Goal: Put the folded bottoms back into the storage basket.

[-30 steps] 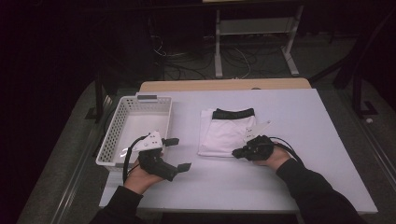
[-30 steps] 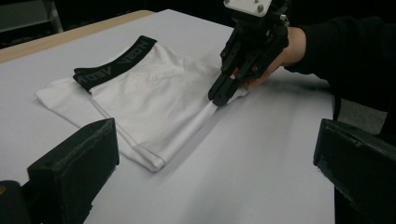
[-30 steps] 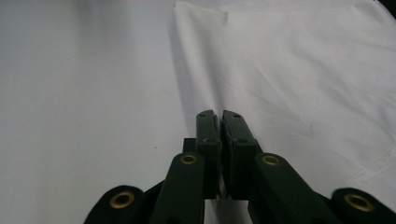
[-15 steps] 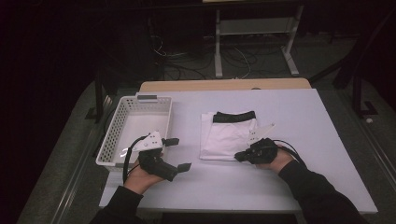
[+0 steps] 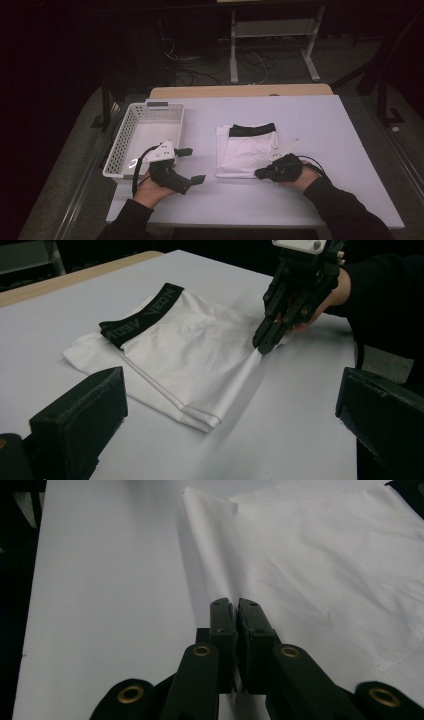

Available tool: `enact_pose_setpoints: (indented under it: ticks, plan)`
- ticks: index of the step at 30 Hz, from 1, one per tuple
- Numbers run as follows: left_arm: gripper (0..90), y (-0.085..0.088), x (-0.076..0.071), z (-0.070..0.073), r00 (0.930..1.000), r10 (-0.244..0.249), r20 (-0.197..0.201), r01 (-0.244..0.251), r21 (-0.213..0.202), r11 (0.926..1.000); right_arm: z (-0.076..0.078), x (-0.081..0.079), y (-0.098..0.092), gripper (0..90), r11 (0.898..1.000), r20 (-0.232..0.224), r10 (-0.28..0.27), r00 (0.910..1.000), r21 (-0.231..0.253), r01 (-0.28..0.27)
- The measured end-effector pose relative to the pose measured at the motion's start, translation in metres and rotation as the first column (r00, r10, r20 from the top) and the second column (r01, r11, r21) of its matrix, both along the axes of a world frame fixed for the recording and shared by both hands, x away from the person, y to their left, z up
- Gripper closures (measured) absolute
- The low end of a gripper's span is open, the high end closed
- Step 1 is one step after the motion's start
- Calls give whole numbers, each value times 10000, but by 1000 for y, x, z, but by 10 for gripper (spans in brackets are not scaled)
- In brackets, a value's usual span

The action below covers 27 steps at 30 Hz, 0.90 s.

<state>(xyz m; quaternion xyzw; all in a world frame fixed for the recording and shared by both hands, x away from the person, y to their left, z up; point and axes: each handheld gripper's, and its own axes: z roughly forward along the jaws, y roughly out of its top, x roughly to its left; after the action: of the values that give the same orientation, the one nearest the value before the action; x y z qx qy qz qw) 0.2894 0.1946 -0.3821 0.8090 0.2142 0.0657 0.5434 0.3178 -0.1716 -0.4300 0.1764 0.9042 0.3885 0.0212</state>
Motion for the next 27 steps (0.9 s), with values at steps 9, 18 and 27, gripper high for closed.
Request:
enact_pose_setpoints:
  ticks: [9, 18, 27]
  plan:
    - [0, 0, 0, 0, 10000, 3, 11, -3, 5, 10000, 2, -9, -2, 852, 9999, 3, 89, 10000, 58, -89]
    - [0, -1, -1, 0, 10000, -16, 9, 16, -21, 10000, 3, -19, -2, 852, 9999, -17, 103, 9999, 132, -103]
    - [0, -1, -1, 1, 10000, -24, 11, 24, -46, 10000, 2, -27, 2, 851, 9994, -8, 325, 9995, 73, -325]
